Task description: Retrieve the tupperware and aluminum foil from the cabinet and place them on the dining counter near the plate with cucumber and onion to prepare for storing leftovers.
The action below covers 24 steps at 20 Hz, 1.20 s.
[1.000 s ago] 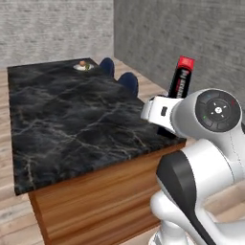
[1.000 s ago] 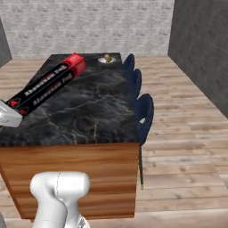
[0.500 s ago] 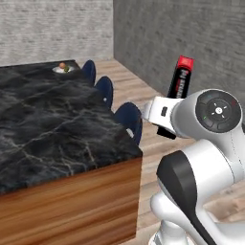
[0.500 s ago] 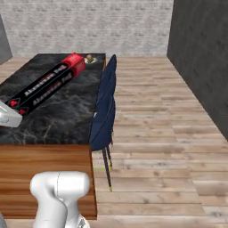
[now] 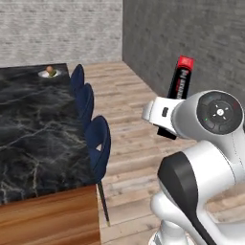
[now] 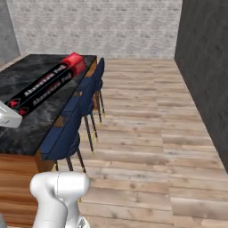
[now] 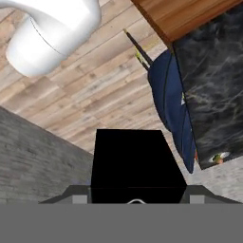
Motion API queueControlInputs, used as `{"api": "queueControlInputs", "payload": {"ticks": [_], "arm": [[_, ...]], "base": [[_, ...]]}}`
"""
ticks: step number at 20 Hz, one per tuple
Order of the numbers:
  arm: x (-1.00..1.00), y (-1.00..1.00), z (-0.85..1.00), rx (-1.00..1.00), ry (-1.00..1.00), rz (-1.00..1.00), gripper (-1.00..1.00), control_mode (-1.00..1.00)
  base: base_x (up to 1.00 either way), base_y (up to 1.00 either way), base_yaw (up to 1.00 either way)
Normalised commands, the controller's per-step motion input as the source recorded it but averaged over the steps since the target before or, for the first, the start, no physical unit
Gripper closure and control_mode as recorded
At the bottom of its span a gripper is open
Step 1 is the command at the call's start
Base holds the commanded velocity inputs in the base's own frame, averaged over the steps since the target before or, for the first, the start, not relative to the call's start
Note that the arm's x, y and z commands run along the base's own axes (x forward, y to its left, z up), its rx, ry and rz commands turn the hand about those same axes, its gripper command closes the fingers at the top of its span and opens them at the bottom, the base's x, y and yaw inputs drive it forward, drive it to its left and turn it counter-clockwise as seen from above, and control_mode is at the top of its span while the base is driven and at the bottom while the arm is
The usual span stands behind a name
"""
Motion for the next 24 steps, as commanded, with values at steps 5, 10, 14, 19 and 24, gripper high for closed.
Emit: {"api": "queueControlInputs", "payload": {"ticks": [5, 10, 14, 19, 24], "arm": [[0.00, 0.00, 0.00, 0.00, 0.00, 0.00, 1.00, 1.00], [0.00, 0.00, 0.00, 0.00, 0.00, 0.00, 1.00, 1.00], [0.00, 0.00, 0.00, 0.00, 0.00, 0.00, 1.00, 1.00], [0.00, 0.00, 0.00, 0.00, 0.00, 0.00, 1.00, 1.00], [0.00, 0.00, 0.00, 0.00, 0.00, 0.00, 1.00, 1.00]], "base": [[1.00, -0.69, 0.28], [1.00, -0.53, 0.39], [1.00, -0.29, 0.56], [0.88, -0.38, 0.57], [0.69, -0.65, 0.52]]}}
